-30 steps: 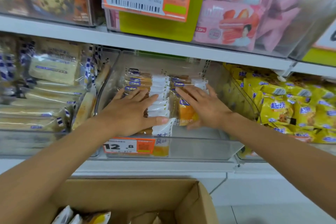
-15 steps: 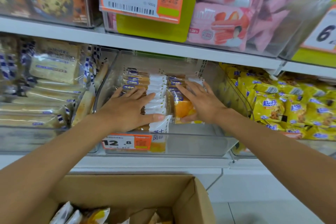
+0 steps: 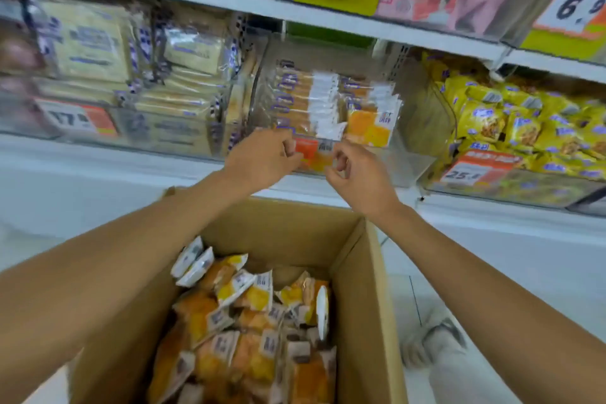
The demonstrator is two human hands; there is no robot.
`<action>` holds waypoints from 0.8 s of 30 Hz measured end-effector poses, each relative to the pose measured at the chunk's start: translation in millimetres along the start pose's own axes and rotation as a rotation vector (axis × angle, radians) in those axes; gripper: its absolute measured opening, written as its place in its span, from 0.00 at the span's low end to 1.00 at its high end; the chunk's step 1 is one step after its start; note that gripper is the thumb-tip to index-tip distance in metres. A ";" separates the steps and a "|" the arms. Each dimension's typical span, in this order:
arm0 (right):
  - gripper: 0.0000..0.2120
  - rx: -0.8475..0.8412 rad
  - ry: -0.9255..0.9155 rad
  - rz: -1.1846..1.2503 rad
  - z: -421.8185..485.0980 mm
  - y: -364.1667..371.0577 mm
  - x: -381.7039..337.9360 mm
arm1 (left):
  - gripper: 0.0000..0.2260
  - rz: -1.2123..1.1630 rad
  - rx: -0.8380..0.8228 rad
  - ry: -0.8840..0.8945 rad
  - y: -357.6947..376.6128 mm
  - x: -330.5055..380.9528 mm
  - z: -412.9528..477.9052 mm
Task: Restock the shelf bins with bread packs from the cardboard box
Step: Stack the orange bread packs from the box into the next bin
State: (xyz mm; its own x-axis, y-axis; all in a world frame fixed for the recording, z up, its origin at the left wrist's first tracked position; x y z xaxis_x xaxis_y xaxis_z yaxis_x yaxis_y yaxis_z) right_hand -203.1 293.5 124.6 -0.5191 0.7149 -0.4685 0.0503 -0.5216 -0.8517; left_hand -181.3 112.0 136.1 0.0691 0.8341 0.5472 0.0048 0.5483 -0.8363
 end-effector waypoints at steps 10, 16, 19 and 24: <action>0.21 -0.701 0.571 0.287 -113.5 211.8 52.1 | 0.10 -0.277 -0.279 -0.531 109.0 -163.7 -115.9; 0.17 -0.787 0.719 0.366 -91.3 305.9 72.7 | 0.05 -0.461 -0.297 -0.750 145.3 -215.9 -145.0; 0.17 -0.758 0.847 0.391 -76.9 348.2 87.4 | 0.05 -0.545 -0.338 -0.815 161.6 -230.3 -155.4; 0.11 -0.706 0.972 0.651 -87.3 375.2 97.8 | 0.05 -0.610 -0.361 -0.861 172.6 -237.7 -155.9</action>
State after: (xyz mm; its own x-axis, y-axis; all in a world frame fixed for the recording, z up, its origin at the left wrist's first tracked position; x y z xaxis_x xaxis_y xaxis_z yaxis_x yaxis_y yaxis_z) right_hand -160.5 208.4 -261.3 0.5545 0.6223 -0.5525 0.6262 -0.7493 -0.2155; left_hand -41.3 -1.0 -143.6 -0.7580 0.2709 0.5933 0.1010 0.9474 -0.3036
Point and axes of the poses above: each hand's wrist, its own z-axis towards the middle knuckle, its own y-axis out of the palm, x = y × z, the point moved 4 cm from there along z, towards the middle knuckle, and after that the axes turned 8 degrees about -x, right-handed, at the moved point
